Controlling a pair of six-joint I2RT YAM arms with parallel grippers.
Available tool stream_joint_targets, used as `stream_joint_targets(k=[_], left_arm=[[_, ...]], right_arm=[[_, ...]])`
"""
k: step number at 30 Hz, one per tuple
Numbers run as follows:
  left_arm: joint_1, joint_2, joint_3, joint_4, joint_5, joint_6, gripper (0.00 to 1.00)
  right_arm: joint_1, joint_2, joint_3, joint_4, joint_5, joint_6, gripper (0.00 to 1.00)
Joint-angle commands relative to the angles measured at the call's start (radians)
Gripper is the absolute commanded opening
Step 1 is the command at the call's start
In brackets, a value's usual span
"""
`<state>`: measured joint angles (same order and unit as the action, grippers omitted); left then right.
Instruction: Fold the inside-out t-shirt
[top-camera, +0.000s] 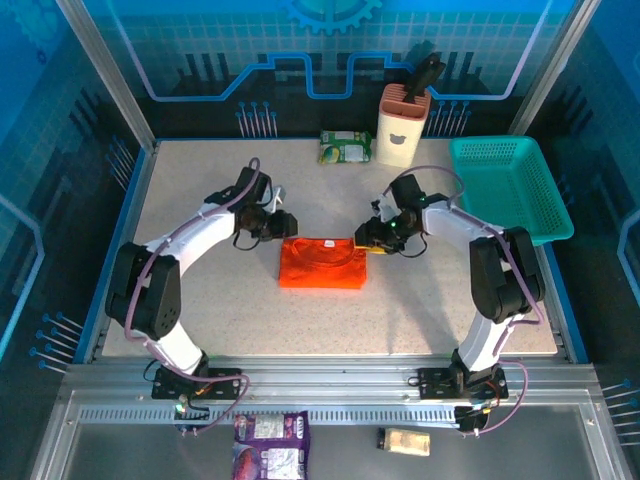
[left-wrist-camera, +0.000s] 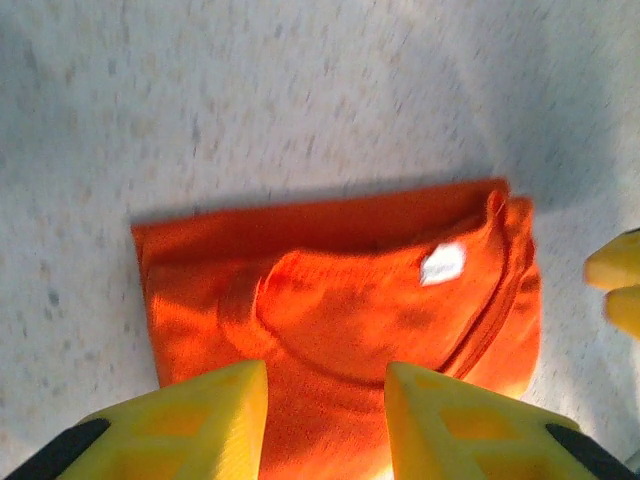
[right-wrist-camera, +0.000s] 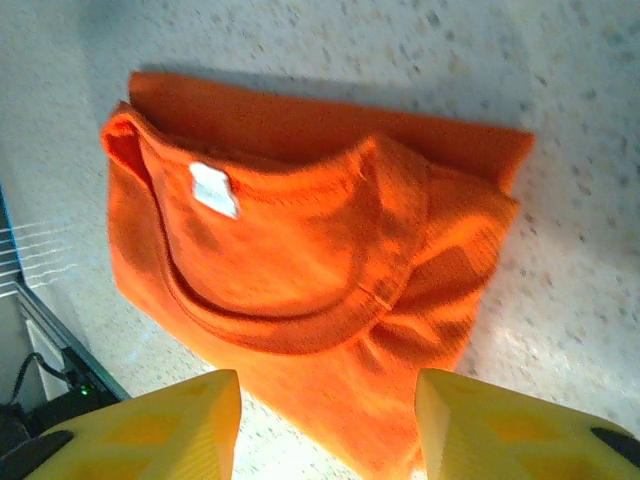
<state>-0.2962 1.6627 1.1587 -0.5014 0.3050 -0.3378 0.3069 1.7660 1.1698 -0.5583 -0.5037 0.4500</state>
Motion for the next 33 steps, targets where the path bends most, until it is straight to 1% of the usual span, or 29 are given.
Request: stream_joint_targets(k=[1,5,9,11,14,16,18,21,25,27,30,33], left_arm=[[0.005,0.007,-0.087,-0.048,0.033,0.001,0.37],[0.004,0.034,-0.132,-0.014,0.028,-0.013,0.37],[0.003,0.075,-0.144,0.01,0.029,-0.022,0.37],[0.002,0.1,-0.143,0.021,0.037,-0.023,0.36],[0.0,0.124,-0.146,0.03,0.036,-0.023,0.25],[0.003,0.129,-0.141,0.028,0.015,-0.011,0.14],[0.016,0.141,-0.135,0.018,-0.014,0.007,0.07],[0.058,0.162,-0.121,-0.004,-0.06,0.042,0.01],[0.133,0.192,-0.073,-0.059,-0.118,0.108,0.0],[0.174,0.211,-0.027,-0.106,-0.187,0.144,0.0],[0.236,0.236,0.052,-0.188,-0.254,0.201,0.0],[0.317,0.265,0.122,-0.221,-0.359,0.244,0.0]], right_arm=[[-0.011,-0.046,-0.022,-0.045,0.014,-0.022,0.51],[-0.01,-0.062,-0.021,-0.053,0.01,-0.023,0.51],[-0.01,-0.077,-0.018,-0.06,0.006,-0.022,0.51],[-0.01,-0.082,-0.012,-0.073,0.009,-0.027,0.51],[-0.01,-0.094,-0.012,-0.078,0.013,-0.03,0.51],[-0.011,-0.096,-0.012,-0.086,0.015,-0.035,0.51],[-0.013,-0.097,-0.009,-0.092,0.021,-0.042,0.51],[-0.02,-0.093,-0.003,-0.103,0.022,-0.054,0.51],[-0.032,-0.087,0.015,-0.132,0.021,-0.078,0.51],[-0.04,-0.085,0.025,-0.153,0.021,-0.097,0.51],[-0.052,-0.086,0.036,-0.186,0.017,-0.124,0.51],[-0.06,-0.089,0.045,-0.205,0.002,-0.144,0.51]])
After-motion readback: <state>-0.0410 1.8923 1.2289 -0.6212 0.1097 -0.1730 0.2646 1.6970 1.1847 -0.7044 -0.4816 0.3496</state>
